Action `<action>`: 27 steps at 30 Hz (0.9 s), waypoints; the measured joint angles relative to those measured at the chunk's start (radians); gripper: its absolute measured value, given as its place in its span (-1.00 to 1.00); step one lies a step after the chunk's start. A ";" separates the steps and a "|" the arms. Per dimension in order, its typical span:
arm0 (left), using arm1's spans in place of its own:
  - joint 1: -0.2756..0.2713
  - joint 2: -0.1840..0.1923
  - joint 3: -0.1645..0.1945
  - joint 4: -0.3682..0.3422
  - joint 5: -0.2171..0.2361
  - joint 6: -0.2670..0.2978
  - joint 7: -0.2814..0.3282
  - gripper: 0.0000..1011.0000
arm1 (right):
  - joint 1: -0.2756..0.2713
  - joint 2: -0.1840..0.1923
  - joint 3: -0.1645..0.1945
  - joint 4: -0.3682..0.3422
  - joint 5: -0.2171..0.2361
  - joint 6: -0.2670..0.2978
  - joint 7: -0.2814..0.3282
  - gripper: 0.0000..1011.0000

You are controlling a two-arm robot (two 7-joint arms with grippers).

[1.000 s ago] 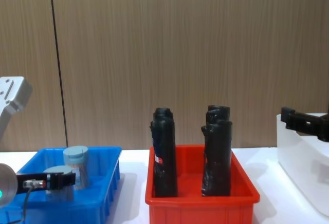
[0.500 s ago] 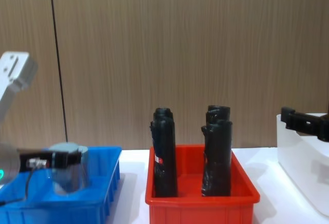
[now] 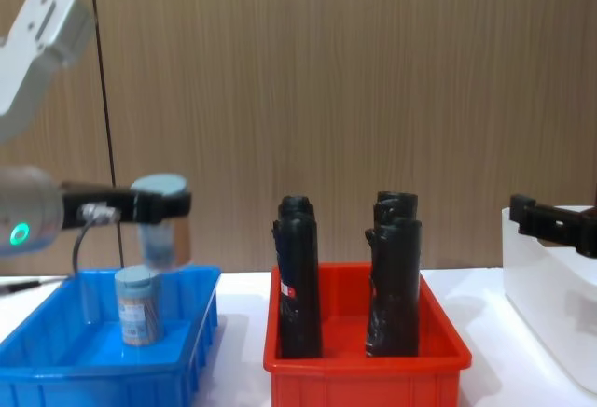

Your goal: Pick the cotton swabs from the blue box and place them into the white box.

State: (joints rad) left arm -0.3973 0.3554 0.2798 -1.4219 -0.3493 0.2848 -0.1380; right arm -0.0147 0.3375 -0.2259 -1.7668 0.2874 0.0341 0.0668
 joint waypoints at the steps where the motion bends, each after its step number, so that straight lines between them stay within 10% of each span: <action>1: -0.004 0.000 0.000 -0.012 0.002 0.001 -0.015 0.31 | 0.000 0.000 0.000 0.000 0.000 0.000 0.000 0.98; 27: -0.108 -0.065 0.041 -0.029 -0.026 0.012 -0.313 0.31 | 0.000 0.000 0.000 0.000 0.000 0.000 0.000 0.98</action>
State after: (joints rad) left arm -0.5051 0.2906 0.3207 -1.4506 -0.3751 0.2972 -0.4513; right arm -0.0146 0.3375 -0.2258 -1.7668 0.2873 0.0340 0.0668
